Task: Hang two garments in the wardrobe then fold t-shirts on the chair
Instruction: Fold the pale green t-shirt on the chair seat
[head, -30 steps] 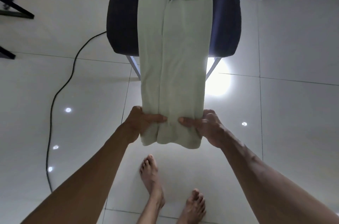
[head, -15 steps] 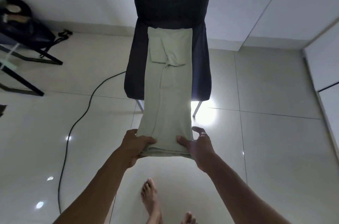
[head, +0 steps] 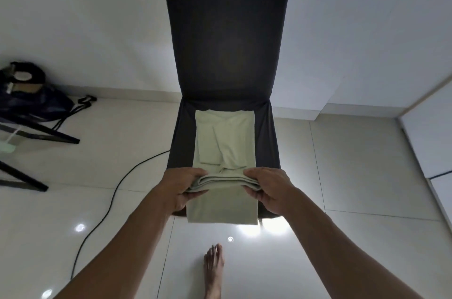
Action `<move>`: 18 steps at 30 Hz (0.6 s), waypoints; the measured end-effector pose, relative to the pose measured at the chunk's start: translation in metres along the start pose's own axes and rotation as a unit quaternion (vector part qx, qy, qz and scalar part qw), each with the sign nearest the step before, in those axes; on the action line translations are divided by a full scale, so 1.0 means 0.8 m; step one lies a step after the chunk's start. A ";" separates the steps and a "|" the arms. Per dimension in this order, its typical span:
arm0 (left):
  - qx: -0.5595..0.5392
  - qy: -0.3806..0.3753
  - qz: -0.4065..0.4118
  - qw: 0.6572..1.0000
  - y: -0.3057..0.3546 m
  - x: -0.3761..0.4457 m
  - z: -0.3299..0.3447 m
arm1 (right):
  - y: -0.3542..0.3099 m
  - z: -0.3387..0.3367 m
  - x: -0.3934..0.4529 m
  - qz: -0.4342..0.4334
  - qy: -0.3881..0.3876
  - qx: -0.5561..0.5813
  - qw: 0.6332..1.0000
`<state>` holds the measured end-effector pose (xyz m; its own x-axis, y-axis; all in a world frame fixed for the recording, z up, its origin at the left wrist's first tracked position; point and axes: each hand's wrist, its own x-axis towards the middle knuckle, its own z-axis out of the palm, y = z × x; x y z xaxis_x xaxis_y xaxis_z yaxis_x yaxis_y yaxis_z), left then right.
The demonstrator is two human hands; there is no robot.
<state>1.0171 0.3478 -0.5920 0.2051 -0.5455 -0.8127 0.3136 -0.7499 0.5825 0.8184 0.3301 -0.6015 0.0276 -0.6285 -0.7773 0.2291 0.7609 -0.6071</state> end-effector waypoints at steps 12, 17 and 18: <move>0.030 0.001 -0.060 0.998 0.160 0.257 0.076 | -0.139 0.063 0.251 0.058 0.066 0.015 0.996; 0.017 -0.011 -0.081 0.996 0.173 0.333 0.095 | -0.148 0.065 0.323 0.075 0.091 0.051 0.992; 0.005 -0.027 -0.085 0.996 0.175 0.340 0.097 | -0.148 0.063 0.333 0.077 0.091 0.062 0.991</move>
<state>1.0446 0.0655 -0.7303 0.0990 -0.4301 -0.8973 0.3298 -0.8366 0.4374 0.8479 0.0647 -0.7285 -0.1027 -0.4584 -0.8828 0.3539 0.8126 -0.4631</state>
